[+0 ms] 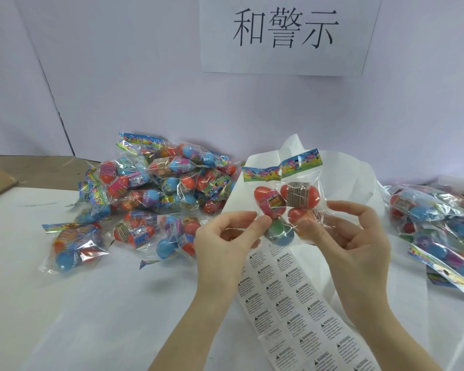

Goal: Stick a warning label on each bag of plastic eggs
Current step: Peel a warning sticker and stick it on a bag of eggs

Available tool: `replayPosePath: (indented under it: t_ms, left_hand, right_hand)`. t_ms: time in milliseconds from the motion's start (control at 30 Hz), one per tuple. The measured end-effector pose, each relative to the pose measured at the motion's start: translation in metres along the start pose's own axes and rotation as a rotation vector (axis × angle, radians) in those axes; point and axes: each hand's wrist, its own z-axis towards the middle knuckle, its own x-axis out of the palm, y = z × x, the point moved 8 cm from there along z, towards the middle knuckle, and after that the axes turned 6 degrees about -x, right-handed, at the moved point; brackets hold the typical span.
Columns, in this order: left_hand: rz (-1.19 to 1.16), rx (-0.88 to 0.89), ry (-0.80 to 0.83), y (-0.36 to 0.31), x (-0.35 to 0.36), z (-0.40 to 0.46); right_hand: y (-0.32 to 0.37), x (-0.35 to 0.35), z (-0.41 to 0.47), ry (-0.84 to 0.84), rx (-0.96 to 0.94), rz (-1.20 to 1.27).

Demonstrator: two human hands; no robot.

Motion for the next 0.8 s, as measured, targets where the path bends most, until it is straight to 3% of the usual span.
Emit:
replayPosePath:
  t_ms: [300, 800]
  left_hand:
    - [-0.038, -0.07, 0.043, 0.0053, -0.0002, 0.0017]
    - [0.022, -0.011, 0.076, -0.0023, 0.0087, -0.0042]
  right_hand:
    - [0.0022, 0.0011, 0.0016, 0.027, -0.032, 0.039]
    - [0.001, 0.004, 0.0033, 0.021, -0.023, 0.112]
